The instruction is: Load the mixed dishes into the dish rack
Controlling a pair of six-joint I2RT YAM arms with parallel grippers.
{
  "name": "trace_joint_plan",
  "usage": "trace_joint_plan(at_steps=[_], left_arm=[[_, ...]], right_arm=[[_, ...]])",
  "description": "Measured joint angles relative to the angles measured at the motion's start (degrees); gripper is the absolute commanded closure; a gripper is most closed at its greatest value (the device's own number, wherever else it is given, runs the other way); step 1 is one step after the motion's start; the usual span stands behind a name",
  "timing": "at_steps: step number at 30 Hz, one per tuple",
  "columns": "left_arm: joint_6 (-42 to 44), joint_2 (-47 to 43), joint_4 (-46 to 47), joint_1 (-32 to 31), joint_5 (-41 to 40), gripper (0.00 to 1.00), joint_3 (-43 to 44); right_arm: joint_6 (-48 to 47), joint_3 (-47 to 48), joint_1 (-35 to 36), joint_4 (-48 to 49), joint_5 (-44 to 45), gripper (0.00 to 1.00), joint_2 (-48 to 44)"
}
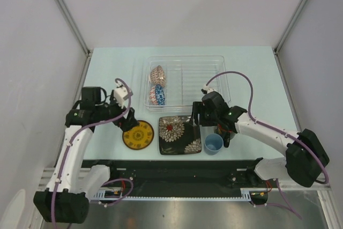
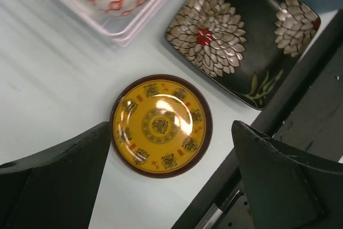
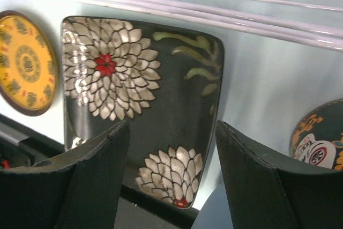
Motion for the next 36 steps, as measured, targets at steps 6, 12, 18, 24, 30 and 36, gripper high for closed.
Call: trace_joint_plan(at_steps=[6,12,18,24,30,36], left_arm=[[-0.1,1.5,5.6,-12.0,-6.7,0.00,-5.1],[0.0,5.1,10.6,-19.9,-12.4,0.00,-8.6],[0.9,10.8,15.3,-24.6,-16.6,0.00,-9.1],[2.1,15.1,18.5,-28.1,-19.3,0.00,-9.1],[3.5,17.2,20.2,-30.3,-21.4,0.00,-9.4],[5.7,18.4,21.5,-35.8,-24.0,0.00,-10.9]], right_arm=[[-0.1,-0.2,0.2,0.0,1.3,0.30,2.3],[-0.1,-0.3,0.2,1.3,0.5,0.31,7.3],[-0.1,-0.3,0.0,1.7,-0.6,0.31,10.2],[0.0,-0.3,-0.9,2.2,-3.6,0.33,12.0],[0.4,-0.3,-1.1,2.2,-6.0,0.33,13.2],[0.6,-0.3,-1.1,2.3,-7.3,0.35,13.3]])
